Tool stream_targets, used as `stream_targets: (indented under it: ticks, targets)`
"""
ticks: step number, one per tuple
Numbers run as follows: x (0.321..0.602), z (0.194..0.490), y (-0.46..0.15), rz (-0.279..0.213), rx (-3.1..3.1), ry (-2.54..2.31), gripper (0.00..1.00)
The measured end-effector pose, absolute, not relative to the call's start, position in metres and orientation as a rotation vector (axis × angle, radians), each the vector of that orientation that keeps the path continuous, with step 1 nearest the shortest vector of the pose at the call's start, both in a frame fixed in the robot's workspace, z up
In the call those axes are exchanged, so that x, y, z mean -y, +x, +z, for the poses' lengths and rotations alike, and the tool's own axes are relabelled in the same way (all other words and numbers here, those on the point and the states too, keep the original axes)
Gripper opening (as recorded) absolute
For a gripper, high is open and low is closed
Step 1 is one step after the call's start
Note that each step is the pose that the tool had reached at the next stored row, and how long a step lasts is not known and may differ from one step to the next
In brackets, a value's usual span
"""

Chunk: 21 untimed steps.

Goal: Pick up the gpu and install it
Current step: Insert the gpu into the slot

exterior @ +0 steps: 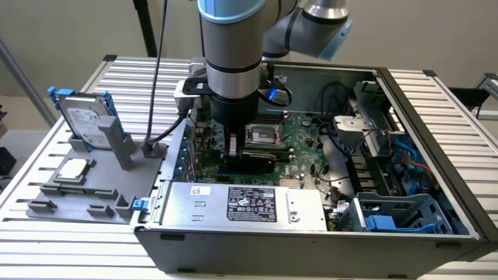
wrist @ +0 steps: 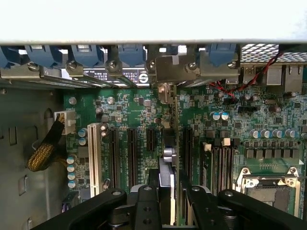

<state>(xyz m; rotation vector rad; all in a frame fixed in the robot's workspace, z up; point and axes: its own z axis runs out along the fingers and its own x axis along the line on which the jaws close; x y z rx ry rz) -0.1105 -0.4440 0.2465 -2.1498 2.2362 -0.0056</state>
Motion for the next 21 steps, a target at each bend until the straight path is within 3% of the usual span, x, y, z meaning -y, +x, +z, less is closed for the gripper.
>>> stream_targets:
  ticks: [6, 7, 21]
  targets:
    - [0.4446, 0.2464, -0.1123, -0.023, -2.232, -2.148, 0.27]
    - [0.4454, 0.2457, -0.1103, -0.051, -2.227, -2.143, 0.27]
    - [0.4454, 0.2457, -0.1093, -0.048, -2.224, -2.145, 0.27]
